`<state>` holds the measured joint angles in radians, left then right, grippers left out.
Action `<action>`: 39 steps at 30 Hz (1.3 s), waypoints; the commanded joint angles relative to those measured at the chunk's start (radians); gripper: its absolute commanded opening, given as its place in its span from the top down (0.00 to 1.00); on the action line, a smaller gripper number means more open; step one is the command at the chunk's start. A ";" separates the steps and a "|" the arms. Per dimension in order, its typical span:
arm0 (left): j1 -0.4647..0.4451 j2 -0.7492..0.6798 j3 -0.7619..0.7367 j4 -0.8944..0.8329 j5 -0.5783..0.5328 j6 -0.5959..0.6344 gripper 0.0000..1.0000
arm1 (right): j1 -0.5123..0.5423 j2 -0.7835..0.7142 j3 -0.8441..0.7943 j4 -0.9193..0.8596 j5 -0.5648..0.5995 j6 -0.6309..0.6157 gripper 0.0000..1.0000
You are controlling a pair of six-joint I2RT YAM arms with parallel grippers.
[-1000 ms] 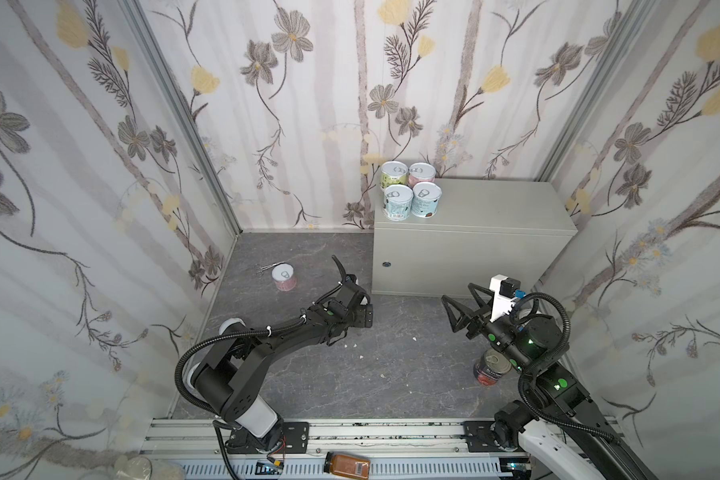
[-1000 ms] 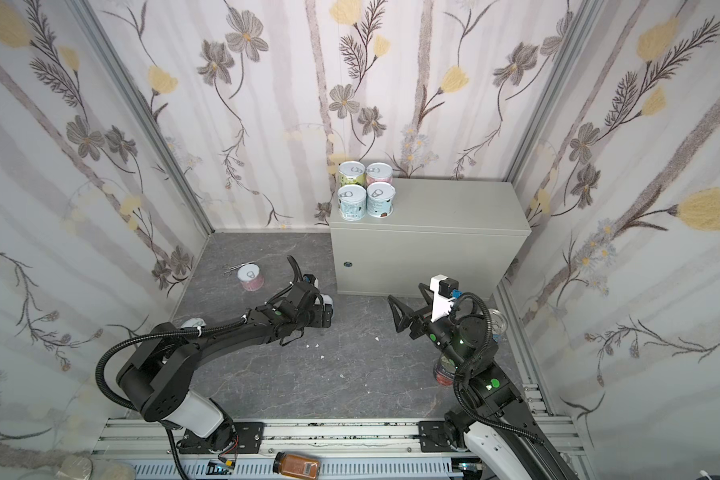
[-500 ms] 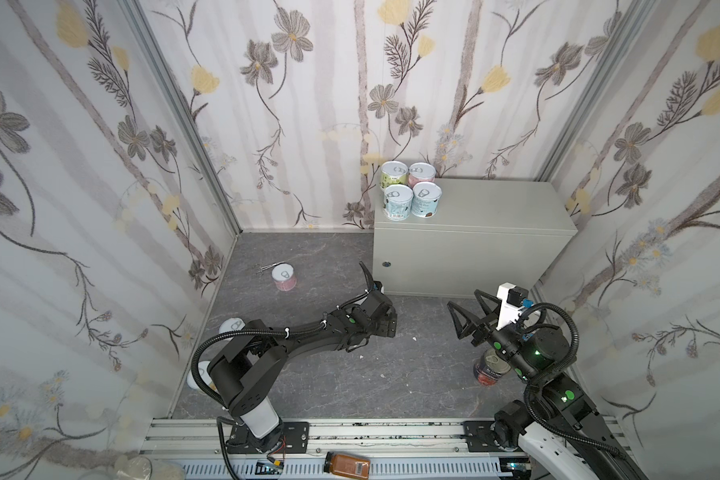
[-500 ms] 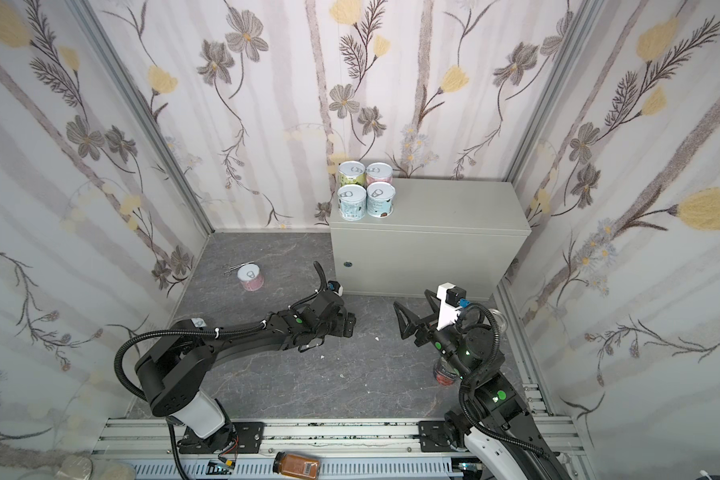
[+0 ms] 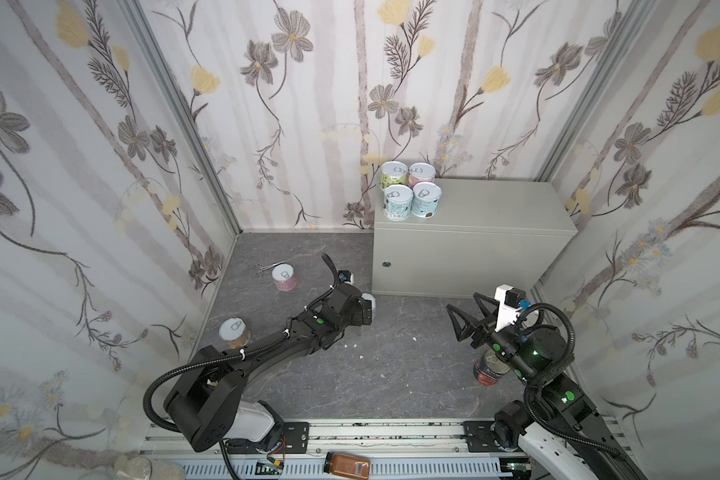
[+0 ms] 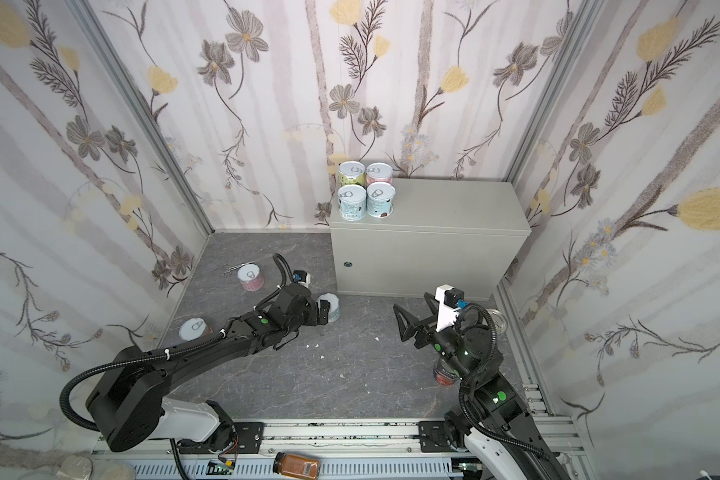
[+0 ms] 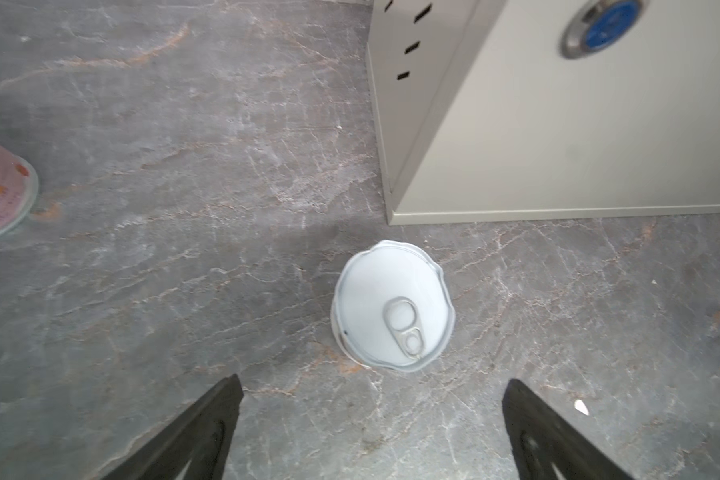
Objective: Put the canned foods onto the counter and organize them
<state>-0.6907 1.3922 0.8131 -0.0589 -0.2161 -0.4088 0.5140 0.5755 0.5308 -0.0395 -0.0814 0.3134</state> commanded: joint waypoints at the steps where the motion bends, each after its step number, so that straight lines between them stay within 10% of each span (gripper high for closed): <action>1: 0.039 0.000 -0.013 0.088 0.060 0.053 0.00 | 0.000 0.007 -0.004 0.039 -0.020 0.016 0.00; 39: 0.019 0.328 -0.030 0.505 0.348 0.038 0.00 | 0.007 0.000 -0.076 0.038 -0.015 0.031 0.00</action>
<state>-0.6533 1.7172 0.7948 0.3885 0.1333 -0.3298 0.5171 0.5770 0.4660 -0.0307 -0.0982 0.3317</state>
